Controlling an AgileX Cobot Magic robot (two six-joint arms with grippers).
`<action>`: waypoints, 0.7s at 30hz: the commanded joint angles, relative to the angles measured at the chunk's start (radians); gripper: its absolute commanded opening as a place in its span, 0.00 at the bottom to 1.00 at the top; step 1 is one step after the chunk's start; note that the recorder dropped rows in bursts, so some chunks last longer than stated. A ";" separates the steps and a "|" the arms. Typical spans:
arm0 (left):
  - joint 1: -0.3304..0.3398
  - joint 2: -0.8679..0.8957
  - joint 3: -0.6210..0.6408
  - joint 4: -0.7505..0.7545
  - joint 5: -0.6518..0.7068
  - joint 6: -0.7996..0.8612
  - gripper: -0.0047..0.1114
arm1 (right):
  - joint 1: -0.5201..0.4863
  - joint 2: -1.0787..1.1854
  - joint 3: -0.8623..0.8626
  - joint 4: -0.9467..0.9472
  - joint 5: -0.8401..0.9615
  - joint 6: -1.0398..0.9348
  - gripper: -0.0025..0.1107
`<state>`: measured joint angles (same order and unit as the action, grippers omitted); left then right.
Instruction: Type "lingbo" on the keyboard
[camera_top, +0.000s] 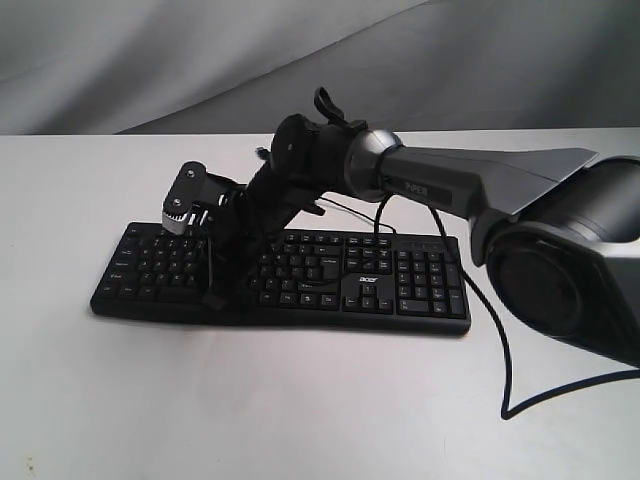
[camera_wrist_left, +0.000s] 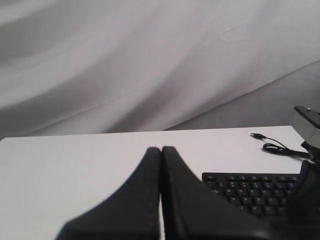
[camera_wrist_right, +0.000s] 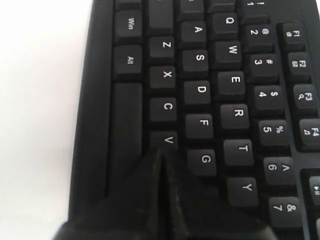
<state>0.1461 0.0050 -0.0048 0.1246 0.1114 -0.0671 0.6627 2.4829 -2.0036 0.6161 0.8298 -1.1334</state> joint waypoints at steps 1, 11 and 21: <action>-0.007 -0.005 0.005 0.000 -0.007 -0.002 0.04 | -0.004 -0.027 0.006 -0.037 0.006 0.005 0.02; -0.007 -0.005 0.005 0.000 -0.007 -0.002 0.04 | -0.077 -0.072 0.012 -0.044 0.033 0.027 0.02; -0.007 -0.005 0.005 0.000 -0.007 -0.002 0.04 | -0.107 -0.152 0.192 0.016 -0.109 -0.036 0.02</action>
<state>0.1461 0.0050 -0.0048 0.1246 0.1114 -0.0671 0.5637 2.3426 -1.8196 0.6109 0.7341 -1.1527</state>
